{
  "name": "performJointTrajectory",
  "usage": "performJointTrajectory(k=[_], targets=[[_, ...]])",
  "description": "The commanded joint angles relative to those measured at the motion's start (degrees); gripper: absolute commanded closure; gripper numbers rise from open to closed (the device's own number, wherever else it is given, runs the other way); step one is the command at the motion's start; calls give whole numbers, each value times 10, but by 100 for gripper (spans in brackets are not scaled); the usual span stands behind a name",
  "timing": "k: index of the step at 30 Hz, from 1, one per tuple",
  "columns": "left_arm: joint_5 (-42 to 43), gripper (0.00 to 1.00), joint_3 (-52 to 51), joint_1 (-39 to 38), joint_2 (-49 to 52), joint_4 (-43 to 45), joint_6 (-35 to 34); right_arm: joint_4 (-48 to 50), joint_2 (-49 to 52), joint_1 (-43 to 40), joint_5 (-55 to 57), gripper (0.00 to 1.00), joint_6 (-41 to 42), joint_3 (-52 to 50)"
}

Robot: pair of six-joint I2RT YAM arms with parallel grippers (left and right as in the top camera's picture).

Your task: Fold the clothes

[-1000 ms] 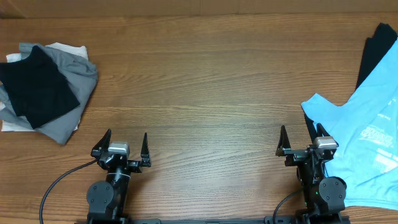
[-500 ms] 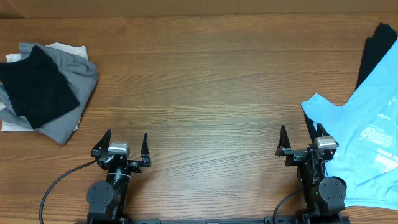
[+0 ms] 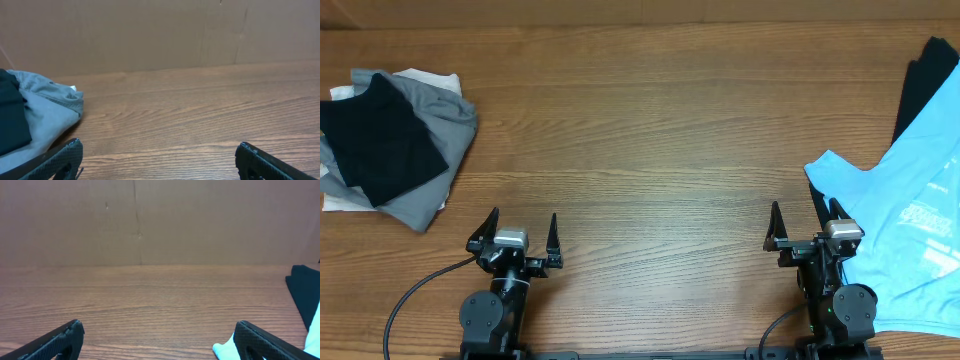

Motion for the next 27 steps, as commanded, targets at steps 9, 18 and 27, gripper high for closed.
performJointTrajectory(k=[9, 18, 27], targets=[[-1, 0, -2, 2, -5, -1, 5, 3, -6, -3, -3, 0, -1, -6], [1, 0, -2, 2, -5, 0, 2, 16, -6, -3, -62, 0, 2, -5], [12, 0, 72, 2, -3, -70, -54, -7, -1, -3, 21, 0, 37, 51]])
